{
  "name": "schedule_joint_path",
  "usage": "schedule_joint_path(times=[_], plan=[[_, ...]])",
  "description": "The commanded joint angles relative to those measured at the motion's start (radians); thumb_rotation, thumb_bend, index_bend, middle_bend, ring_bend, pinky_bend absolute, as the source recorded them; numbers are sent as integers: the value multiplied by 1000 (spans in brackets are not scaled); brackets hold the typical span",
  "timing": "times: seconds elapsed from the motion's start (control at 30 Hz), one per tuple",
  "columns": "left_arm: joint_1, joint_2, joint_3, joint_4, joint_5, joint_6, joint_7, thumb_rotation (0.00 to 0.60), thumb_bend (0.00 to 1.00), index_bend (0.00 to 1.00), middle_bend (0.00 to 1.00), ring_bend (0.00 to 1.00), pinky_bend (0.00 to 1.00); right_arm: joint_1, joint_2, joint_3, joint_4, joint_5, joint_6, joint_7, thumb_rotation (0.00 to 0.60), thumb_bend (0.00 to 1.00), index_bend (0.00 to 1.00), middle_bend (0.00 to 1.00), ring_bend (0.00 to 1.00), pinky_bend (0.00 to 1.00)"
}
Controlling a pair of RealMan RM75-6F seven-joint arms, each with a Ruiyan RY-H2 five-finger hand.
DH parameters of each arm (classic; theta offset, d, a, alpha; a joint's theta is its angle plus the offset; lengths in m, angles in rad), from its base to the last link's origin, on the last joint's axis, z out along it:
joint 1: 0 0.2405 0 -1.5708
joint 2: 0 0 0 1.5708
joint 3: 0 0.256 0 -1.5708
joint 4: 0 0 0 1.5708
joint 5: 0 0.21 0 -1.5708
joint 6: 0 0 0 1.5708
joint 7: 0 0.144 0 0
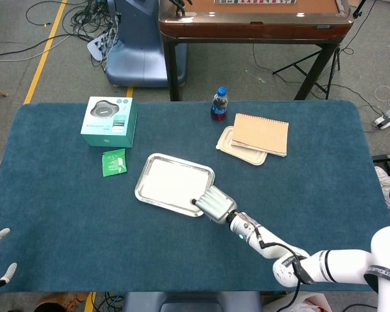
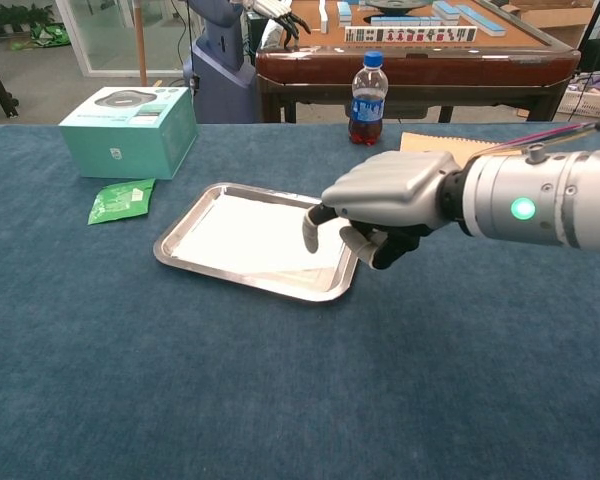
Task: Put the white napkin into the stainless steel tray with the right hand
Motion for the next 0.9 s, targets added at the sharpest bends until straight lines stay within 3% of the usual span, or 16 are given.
schedule_joint_path(times=[0.03,0.9], plan=[[-1,-1,0,2,-2,-3,-2,600,242,198,91,89,0,19,-26,-6,34,28,8,-4,600,1000,289,995,891,988],[10,-7,-1,19,-20,-3,-15,600,242,198,91,89,0,92,-167,-71,206,106,-4,21,600,1000,289,995,891,988]])
